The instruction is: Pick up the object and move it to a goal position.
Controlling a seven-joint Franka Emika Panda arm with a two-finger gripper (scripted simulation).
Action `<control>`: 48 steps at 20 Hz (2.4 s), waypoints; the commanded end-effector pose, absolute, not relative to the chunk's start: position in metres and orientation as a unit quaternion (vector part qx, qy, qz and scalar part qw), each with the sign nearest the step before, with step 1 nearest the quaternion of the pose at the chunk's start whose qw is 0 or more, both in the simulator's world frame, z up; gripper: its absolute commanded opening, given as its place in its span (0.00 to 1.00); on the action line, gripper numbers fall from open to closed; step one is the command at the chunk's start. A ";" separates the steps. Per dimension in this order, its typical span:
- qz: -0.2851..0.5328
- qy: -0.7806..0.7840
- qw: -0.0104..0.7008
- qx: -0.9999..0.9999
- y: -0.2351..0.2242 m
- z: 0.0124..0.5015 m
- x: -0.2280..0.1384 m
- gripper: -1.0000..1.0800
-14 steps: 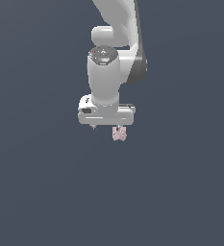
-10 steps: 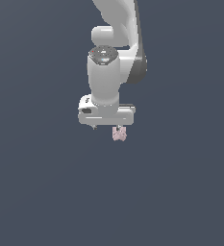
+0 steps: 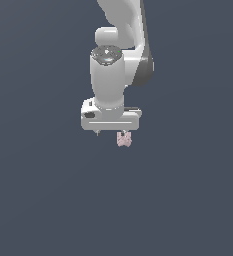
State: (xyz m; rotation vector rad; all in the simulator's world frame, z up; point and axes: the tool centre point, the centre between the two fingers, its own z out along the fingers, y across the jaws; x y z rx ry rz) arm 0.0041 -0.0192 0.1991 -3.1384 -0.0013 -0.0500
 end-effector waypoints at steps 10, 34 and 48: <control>-0.011 0.000 0.001 -1.000 0.004 0.162 -0.019 0.96; 0.000 -0.001 0.000 -1.000 0.048 0.085 -0.086 0.96; 0.000 -0.001 0.000 -1.000 0.048 0.039 -0.088 0.96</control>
